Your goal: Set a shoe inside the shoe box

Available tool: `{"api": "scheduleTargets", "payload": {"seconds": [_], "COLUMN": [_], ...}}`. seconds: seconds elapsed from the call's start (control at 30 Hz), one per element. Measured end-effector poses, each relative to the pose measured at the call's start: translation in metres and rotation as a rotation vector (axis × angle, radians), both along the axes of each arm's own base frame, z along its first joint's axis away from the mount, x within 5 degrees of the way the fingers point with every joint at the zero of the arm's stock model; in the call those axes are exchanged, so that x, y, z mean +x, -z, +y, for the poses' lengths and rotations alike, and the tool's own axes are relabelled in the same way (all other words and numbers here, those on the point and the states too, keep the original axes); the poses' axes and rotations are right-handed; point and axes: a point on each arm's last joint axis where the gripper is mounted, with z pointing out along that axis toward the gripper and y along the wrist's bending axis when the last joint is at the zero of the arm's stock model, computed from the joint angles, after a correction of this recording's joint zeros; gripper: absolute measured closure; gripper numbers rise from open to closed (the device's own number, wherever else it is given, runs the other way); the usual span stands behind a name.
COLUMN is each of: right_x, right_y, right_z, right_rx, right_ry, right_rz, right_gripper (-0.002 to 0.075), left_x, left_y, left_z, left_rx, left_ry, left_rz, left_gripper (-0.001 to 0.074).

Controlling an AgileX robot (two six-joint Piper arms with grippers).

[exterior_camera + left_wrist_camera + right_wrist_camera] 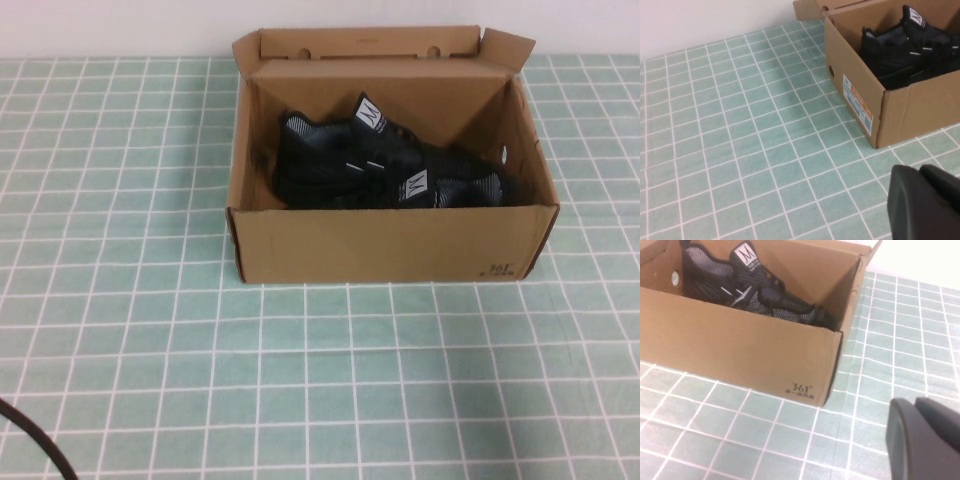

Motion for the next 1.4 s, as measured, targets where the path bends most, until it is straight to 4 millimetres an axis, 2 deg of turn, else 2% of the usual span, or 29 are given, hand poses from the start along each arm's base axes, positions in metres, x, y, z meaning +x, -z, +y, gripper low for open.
{"api": "scheduleTargets", "payload": {"seconds": [0.67, 0.8, 0.9, 1.07, 1.23, 1.4], "right_x": [0.000, 0.000, 0.000, 0.000, 0.000, 0.000], "right_y": [0.002, 0.002, 0.002, 0.002, 0.002, 0.002], "right_z": [0.000, 0.000, 0.000, 0.000, 0.000, 0.000], "right_rx": [0.005, 0.005, 0.005, 0.005, 0.005, 0.005], "right_ry": [0.003, 0.003, 0.003, 0.003, 0.003, 0.003], "right_rz": [0.000, 0.000, 0.000, 0.000, 0.000, 0.000], "right_gripper": [0.0734, 0.0734, 0.0734, 0.0734, 0.0734, 0.0734], "left_x": [0.000, -0.001, -0.011, -0.024, -0.027, -0.024], "left_y": [0.002, 0.011, 0.025, 0.061, 0.114, 0.168], "left_z": [0.000, 0.001, 0.004, 0.008, 0.011, 0.011], "left_rx": [0.004, 0.001, 0.009, -0.036, -0.105, -0.203], "left_ry": [-0.001, -0.006, -0.013, -0.035, -0.068, -0.115], "left_rz": [0.006, -0.015, -0.040, -0.215, -0.364, -0.272], "left_gripper": [0.0738, 0.0738, 0.0738, 0.0738, 0.0738, 0.0738]}}
